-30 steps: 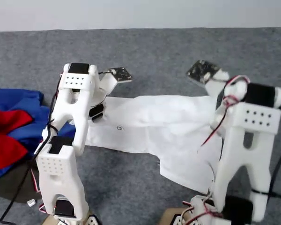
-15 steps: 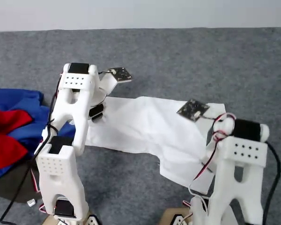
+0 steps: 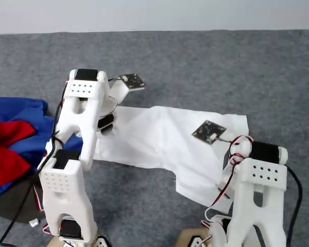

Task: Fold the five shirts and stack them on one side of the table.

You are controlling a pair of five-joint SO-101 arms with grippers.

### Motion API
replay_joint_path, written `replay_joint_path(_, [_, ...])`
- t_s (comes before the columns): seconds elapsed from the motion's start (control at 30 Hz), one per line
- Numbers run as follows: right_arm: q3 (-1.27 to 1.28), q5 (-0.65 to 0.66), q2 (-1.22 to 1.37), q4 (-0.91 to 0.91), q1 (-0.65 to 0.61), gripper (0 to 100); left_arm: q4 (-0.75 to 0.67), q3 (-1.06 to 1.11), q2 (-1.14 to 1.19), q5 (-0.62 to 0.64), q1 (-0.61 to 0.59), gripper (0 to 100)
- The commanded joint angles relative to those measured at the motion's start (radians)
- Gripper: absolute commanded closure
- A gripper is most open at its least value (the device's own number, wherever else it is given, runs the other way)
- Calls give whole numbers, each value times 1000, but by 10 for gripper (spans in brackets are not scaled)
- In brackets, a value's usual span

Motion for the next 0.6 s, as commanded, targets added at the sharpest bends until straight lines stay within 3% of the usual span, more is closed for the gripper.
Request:
replay_joint_path(0.0, [5,-9,-25,-1,8,988,20,-1,-63,-8,5,935])
replay_joint_path(0.33, [-2,-3,-25,61,2,978,31,-4,-74,-8,-6,934])
replay_joint_path(0.57, [-138,-71,-27,166,10,783,31,-2,-210,-6,-44,843])
